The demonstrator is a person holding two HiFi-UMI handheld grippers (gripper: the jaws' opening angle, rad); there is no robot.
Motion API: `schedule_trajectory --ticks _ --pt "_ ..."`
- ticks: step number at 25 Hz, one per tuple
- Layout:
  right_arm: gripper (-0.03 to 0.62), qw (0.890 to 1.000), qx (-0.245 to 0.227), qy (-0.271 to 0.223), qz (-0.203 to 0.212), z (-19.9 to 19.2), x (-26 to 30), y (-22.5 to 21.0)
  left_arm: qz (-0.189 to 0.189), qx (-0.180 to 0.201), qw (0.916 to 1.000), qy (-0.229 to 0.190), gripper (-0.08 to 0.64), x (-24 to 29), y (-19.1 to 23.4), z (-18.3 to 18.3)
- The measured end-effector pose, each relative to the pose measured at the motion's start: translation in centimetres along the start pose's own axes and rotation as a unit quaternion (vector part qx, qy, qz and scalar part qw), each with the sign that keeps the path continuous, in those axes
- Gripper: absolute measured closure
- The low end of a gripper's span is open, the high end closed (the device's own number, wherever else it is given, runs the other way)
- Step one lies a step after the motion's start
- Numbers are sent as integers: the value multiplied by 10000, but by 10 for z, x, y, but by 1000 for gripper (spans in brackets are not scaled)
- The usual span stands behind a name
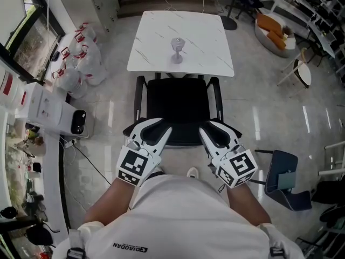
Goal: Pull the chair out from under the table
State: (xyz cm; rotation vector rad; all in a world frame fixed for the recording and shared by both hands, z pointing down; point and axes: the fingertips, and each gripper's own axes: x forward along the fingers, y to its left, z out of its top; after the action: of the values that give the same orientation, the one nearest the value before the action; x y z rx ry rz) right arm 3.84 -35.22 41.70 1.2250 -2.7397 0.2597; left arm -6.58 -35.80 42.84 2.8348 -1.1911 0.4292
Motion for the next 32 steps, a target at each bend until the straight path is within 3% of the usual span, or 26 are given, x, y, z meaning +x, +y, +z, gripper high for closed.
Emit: schedule_trajectory --ticks 5,17,22,25,29,32 --pt "459 10000 -88 35 -16 0 -1 0 2 13 10000 -25 435 0 -2 2" --pt "448 9996 -242 155 51 -3 1 3 -157 60 9999 -19 431 -1 -5 2" --pt "451 9927 -1018 483 438 -8 -4 11 -595 499 9966 279 434 -1 -12 0" --pt "449 9808 -1512 951 788 -18 -12 18 -1116 1100 9838 874 439 -9 -25 -18" --pt "440 9555 -2055 1733 1214 -40 -26 21 -1640 1904 9513 1783 445 -27 -37 -47" --pt "437 9297 -2606 2325 1169 -64 -32 14 -1764 2157 9311 2354 433 -32 -38 -74"
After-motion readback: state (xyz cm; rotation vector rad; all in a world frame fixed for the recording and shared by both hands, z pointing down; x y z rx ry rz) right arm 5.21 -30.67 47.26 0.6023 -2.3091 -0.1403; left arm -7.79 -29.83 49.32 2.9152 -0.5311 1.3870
